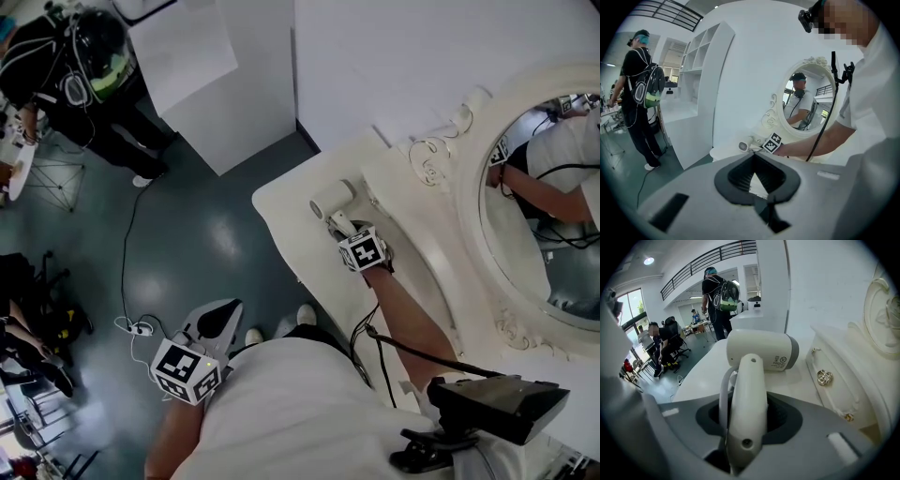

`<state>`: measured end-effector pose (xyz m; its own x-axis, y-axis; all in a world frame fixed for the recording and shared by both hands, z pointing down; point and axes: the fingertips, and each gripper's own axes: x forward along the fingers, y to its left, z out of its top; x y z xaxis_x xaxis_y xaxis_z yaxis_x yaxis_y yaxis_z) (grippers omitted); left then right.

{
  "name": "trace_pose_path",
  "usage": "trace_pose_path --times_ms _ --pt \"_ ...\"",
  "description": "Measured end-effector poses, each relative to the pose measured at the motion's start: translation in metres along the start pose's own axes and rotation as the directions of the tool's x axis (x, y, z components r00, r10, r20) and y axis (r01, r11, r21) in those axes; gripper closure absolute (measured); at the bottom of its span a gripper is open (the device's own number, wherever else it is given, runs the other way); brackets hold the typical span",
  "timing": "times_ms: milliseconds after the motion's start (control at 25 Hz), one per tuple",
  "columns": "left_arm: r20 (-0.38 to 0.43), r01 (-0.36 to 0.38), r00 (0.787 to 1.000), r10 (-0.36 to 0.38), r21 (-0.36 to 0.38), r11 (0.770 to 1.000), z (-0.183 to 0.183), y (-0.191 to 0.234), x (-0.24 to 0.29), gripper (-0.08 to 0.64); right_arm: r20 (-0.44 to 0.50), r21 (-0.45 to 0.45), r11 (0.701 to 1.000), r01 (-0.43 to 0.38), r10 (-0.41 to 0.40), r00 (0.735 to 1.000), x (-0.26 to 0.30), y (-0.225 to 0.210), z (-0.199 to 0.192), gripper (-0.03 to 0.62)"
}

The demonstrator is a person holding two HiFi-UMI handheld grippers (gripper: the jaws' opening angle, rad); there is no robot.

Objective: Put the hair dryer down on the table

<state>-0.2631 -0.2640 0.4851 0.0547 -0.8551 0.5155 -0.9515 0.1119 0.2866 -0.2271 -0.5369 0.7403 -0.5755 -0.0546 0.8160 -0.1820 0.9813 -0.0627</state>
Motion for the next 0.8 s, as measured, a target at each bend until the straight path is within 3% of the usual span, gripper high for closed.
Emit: trace_pose_path --times_ms 240,320,560,800 --pt "0.000 0.023 1.000 -0.023 0.016 1.000 0.001 0.002 -0.008 0.558 -0.011 -0.006 1.000 -0.005 0.004 1.000 0.000 0.008 0.001 0.401" --pt "0.000 0.033 0.999 -0.033 0.021 0.999 0.001 0.002 -0.011 0.558 -0.007 0.002 1.000 0.001 -0.001 1.000 -0.002 0.008 0.002 0.351" --pt "-0.005 0.065 0.998 -0.065 0.033 0.997 -0.001 0.007 -0.017 0.558 -0.014 0.013 1.000 0.004 -0.004 1.000 -0.010 0.010 -0.002 0.283" --pt "0.005 0.100 0.995 -0.100 0.046 0.994 -0.003 0.017 -0.033 0.558 0.003 0.051 0.998 0.037 -0.037 0.999 -0.023 0.016 0.006 0.273"
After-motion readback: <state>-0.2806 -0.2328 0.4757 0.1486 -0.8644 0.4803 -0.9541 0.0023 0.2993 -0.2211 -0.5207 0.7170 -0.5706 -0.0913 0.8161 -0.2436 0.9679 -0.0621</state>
